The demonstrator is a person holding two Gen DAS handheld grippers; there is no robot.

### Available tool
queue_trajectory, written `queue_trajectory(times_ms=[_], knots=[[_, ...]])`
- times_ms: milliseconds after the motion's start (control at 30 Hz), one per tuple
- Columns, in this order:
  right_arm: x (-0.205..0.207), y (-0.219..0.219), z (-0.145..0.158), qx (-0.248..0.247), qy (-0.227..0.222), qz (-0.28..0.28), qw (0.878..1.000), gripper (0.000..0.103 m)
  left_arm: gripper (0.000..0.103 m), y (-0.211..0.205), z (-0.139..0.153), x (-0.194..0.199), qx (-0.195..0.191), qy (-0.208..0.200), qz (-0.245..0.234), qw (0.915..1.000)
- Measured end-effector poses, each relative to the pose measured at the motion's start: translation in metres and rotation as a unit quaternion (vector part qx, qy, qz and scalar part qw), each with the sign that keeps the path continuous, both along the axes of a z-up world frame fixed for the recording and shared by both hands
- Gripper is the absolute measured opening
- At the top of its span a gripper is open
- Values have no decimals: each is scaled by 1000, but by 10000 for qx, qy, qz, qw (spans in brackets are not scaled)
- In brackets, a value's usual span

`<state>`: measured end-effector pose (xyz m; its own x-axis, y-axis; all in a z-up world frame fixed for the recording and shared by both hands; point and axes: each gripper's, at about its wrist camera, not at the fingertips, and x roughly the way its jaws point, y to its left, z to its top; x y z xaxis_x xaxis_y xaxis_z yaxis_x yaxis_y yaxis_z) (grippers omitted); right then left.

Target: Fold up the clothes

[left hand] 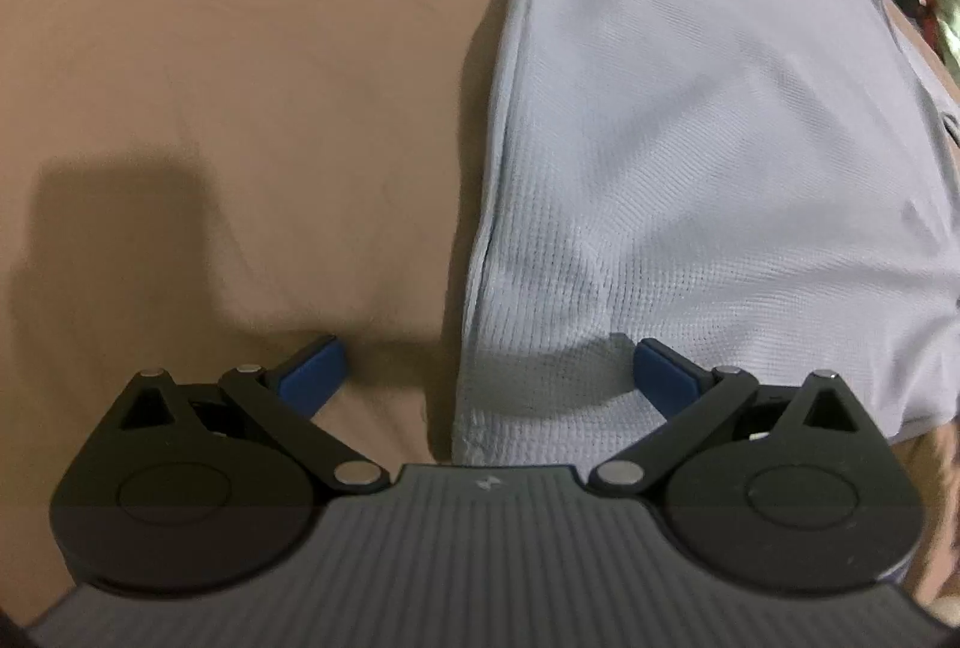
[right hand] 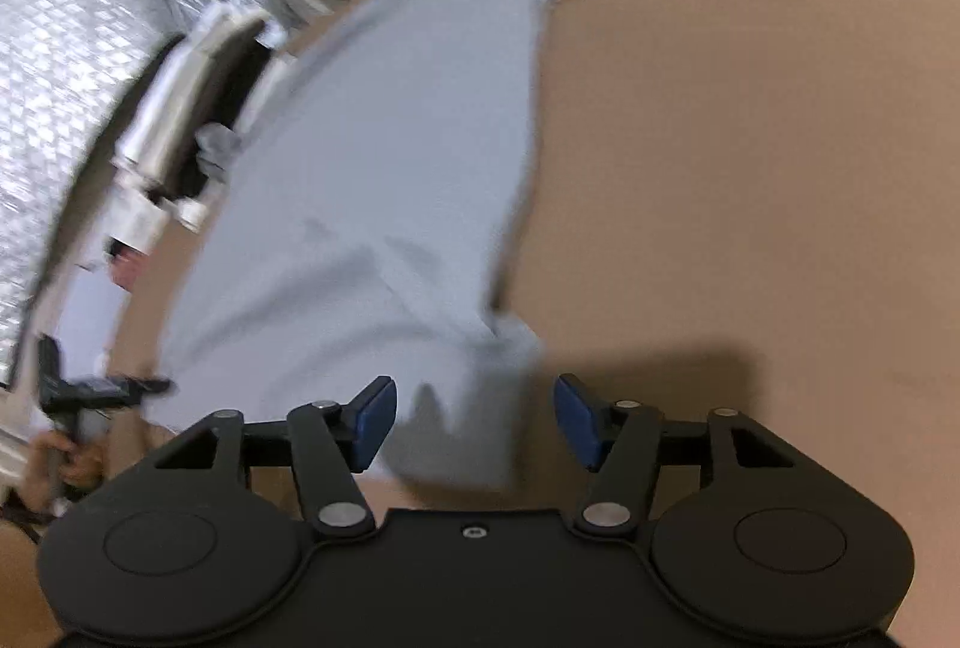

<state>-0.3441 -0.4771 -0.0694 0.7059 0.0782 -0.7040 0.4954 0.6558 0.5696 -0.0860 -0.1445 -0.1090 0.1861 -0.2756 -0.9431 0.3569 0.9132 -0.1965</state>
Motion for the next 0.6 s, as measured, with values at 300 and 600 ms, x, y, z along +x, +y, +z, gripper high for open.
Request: queue_trajectory(times_ms=[300, 600], knots=[[17, 11, -26, 781, -955, 85, 9923, 10, 8, -64, 24, -37, 1009, -958, -1567, 9778], [-45, 27, 37, 497, -1489, -253, 9873, 7, 5, -12, 55, -61, 204, -646, -967, 9930]])
